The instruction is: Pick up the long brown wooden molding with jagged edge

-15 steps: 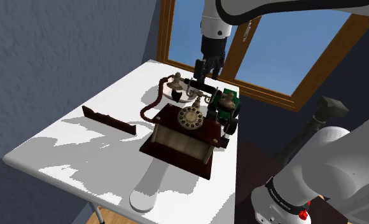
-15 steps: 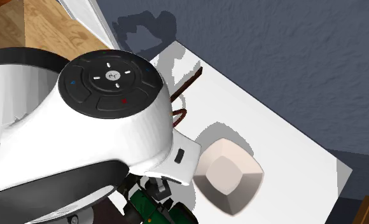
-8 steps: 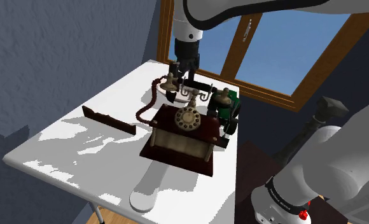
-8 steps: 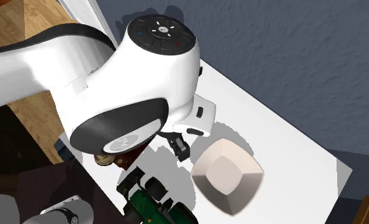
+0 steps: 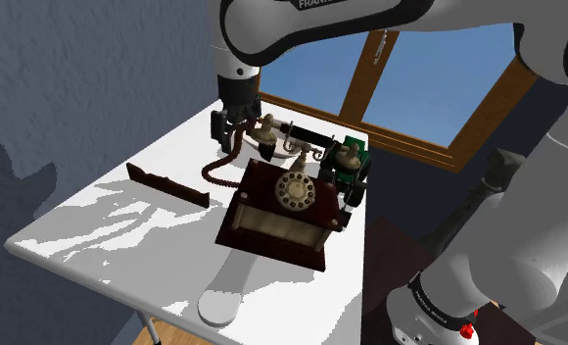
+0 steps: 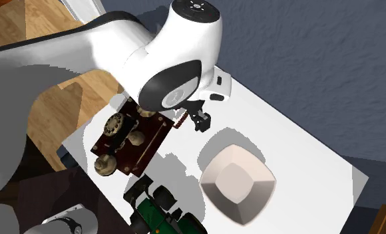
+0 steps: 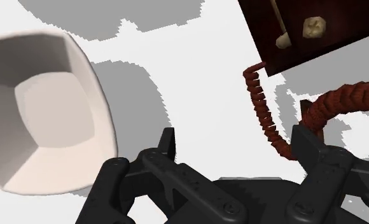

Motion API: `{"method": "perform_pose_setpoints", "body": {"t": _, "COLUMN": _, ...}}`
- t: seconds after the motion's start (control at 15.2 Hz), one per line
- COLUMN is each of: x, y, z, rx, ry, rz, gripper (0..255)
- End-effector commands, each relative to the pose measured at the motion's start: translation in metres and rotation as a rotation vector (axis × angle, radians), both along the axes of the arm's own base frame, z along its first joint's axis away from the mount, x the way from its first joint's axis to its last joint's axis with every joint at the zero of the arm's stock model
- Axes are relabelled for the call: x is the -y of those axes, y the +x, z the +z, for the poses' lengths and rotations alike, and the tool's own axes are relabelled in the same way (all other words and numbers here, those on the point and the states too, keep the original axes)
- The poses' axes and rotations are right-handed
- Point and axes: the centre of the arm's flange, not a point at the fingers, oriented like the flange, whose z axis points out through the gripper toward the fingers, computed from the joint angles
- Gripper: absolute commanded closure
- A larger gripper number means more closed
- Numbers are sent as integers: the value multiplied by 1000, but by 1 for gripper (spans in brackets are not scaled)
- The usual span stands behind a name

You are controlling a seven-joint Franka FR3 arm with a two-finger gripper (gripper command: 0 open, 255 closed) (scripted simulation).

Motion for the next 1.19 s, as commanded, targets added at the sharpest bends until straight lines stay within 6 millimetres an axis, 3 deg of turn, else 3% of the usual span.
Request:
{"method": "perform_pose_setpoints", "body": {"t": 0.0, "x": -23, "y": 11, "z": -7, "rx": 0, "ry": 8, "rz": 28, "gripper": 0}}
{"method": "perform_pose_setpoints", "body": {"t": 0.79, "x": -159, "y": 64, "z": -51, "rx": 5, "ry": 52, "rz": 188, "gripper": 0}}
{"method": "perform_pose_setpoints", "body": {"t": 1.12, "x": -159, "y": 64, "z": -77, "rx": 5, "ry": 52, "rz": 188, "gripper": 0}}
